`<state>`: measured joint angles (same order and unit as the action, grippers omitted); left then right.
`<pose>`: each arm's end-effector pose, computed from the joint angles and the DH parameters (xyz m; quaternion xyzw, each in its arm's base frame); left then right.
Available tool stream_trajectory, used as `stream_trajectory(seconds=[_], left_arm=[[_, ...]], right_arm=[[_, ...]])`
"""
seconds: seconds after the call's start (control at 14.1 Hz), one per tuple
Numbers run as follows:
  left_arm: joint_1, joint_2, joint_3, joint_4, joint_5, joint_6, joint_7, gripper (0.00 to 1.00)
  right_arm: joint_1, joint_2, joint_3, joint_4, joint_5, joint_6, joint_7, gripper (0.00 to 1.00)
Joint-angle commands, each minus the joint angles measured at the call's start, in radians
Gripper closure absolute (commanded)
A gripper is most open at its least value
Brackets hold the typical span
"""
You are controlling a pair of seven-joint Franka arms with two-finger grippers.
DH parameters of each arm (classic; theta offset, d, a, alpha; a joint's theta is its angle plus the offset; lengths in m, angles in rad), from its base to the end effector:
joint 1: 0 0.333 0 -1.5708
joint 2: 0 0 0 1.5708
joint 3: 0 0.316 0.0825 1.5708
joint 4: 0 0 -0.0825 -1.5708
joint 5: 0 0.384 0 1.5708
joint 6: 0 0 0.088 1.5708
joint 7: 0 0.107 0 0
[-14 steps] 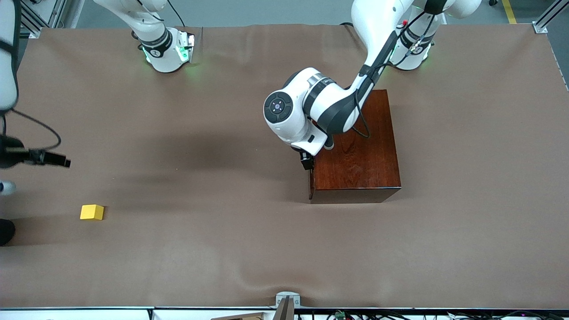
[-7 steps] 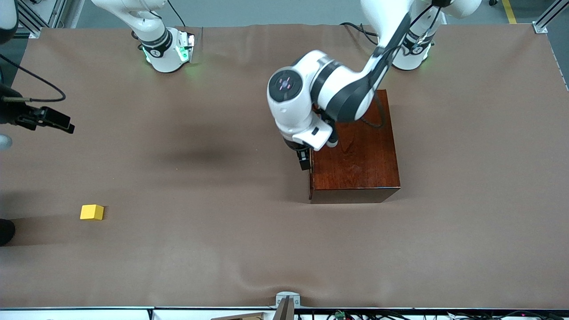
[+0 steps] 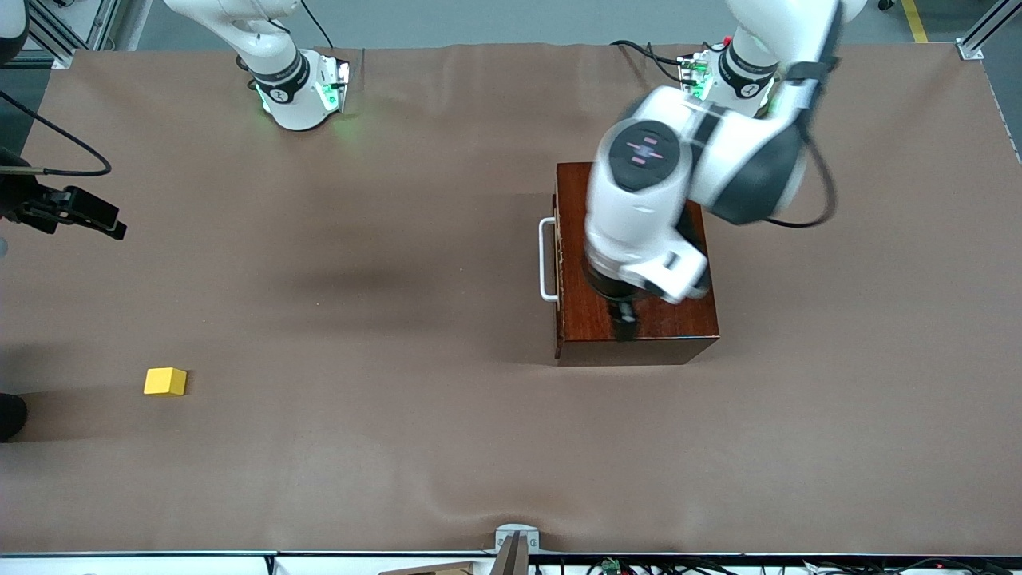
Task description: Open drawer, take yellow block, close drawer
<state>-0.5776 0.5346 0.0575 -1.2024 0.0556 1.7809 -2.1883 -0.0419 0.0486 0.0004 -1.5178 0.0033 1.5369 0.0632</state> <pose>0.6195 -0.3608 0.4784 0.6781 0.7334 0.0457 0.0129 0.5657 -0.0231 0.6193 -0.9985 0.0523 0.0148 0.0015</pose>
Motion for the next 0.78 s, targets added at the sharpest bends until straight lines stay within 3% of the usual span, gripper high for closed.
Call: stream_trajectory(seconds=[0.0,0.43,0.71], left_arm=[[0.102,-0.033,-0.01,-0.034,-0.031,0.003,0.163,0.0],[0.295,-0.039,-0.013,-0.045,-0.051,-0.021,0.536,0.0],[0.404,-0.064,-0.015,-0.1,-0.091,-0.024,0.77,0.0]], right_arm=[[0.001,-0.035,-0.002,-0.036,-0.008,0.026,-0.045,0.0],[-0.001,-0.035,0.0,-0.035,-0.005,0.031,-0.052,0.0],[-0.001,-0.032,0.0,-0.033,0.003,0.035,-0.051,0.0]])
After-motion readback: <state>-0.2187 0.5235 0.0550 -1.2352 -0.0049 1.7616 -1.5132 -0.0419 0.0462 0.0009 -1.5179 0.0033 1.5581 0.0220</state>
